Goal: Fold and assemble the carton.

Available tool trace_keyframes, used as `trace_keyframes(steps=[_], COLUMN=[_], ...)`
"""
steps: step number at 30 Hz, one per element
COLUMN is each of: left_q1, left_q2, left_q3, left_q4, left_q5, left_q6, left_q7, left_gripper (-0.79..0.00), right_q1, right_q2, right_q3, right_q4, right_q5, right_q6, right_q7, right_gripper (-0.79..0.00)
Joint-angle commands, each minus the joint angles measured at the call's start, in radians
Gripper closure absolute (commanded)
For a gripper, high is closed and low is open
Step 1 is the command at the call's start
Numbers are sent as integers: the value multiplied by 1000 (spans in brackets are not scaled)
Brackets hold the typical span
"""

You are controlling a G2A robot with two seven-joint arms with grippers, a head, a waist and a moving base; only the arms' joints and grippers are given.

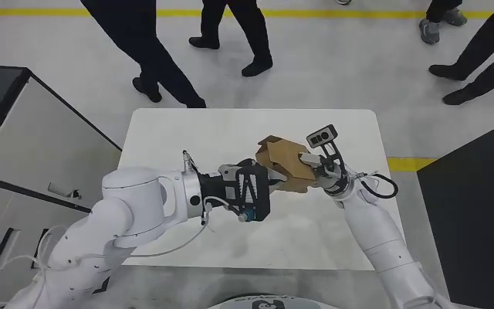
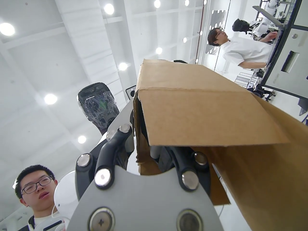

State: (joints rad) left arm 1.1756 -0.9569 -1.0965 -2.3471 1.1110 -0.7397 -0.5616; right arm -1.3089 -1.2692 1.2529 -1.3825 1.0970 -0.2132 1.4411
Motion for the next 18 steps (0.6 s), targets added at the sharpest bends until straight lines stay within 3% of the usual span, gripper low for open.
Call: trace_keyframes(steps=[1, 18], left_q1=[-1, 8], left_q2=[0, 1], left_q3=[2, -6], left_q4=[2, 8], left_q5=[-1, 4], left_q6=[-2, 0], left_q7=[-2, 7], left_gripper=[0, 0], right_q1=[1, 4], right_q2=[0, -5], right_q3=[-1, -9], right_q4=[0, 2], right_q5=[1, 18], right_q6=[1, 11], right_q7=[3, 19], right_gripper=[0, 0])
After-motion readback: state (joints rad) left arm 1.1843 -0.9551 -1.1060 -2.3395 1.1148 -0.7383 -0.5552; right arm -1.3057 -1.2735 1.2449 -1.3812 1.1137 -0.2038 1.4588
